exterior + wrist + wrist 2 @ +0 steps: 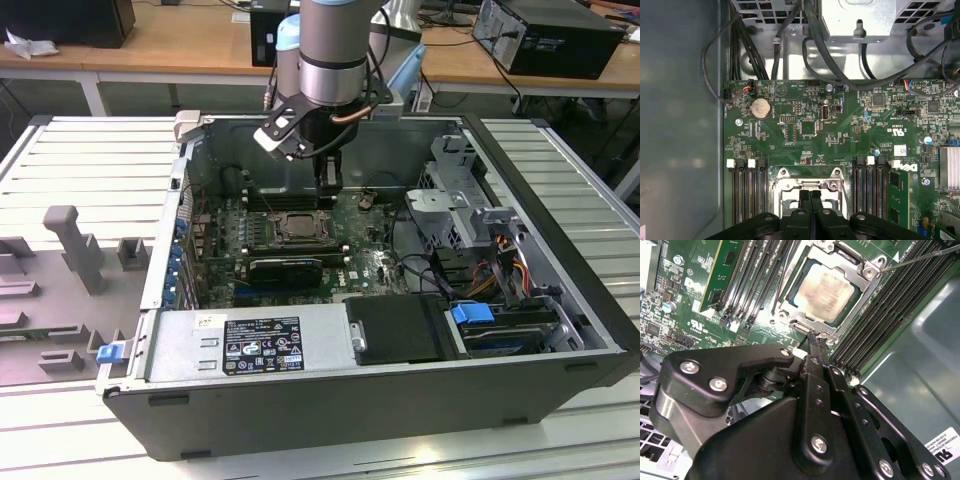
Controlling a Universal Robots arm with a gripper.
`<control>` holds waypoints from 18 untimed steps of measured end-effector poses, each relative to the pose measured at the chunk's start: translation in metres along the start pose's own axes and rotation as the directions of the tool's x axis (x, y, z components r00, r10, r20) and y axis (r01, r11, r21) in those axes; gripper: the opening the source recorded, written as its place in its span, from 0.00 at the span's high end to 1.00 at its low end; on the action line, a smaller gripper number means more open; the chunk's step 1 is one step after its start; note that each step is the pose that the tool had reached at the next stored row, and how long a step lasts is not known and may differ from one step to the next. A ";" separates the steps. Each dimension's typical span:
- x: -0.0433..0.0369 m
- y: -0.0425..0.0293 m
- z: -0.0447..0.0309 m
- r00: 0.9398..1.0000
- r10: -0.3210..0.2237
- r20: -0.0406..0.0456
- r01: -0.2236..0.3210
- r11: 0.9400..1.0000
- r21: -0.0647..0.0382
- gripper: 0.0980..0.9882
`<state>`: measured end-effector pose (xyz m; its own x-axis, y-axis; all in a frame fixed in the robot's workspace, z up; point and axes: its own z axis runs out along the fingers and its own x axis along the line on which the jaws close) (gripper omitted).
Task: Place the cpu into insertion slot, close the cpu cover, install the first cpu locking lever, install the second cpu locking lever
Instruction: 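Close the cpu cover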
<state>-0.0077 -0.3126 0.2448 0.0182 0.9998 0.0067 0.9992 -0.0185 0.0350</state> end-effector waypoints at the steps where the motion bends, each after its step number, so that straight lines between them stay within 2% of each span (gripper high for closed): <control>1: 0.0000 -0.0006 0.0000 1.000 0.000 0.000 0.000 1.000 0.000 0.99; 9: -0.0002 -0.0101 0.0008 1.000 0.000 0.000 0.000 1.000 0.000 0.99; 15: -0.0003 -0.0132 0.0131 1.000 0.000 0.000 0.000 1.000 0.000 0.99; 17: -0.0005 -0.0204 0.0144 1.000 0.000 0.000 0.000 1.000 0.001 0.99; 18: -0.0005 -0.0214 0.0144 1.000 0.000 0.000 0.000 1.000 0.001 0.99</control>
<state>-0.0286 -0.3127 0.2296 0.0183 0.9998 0.0065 0.9993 -0.0185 0.0338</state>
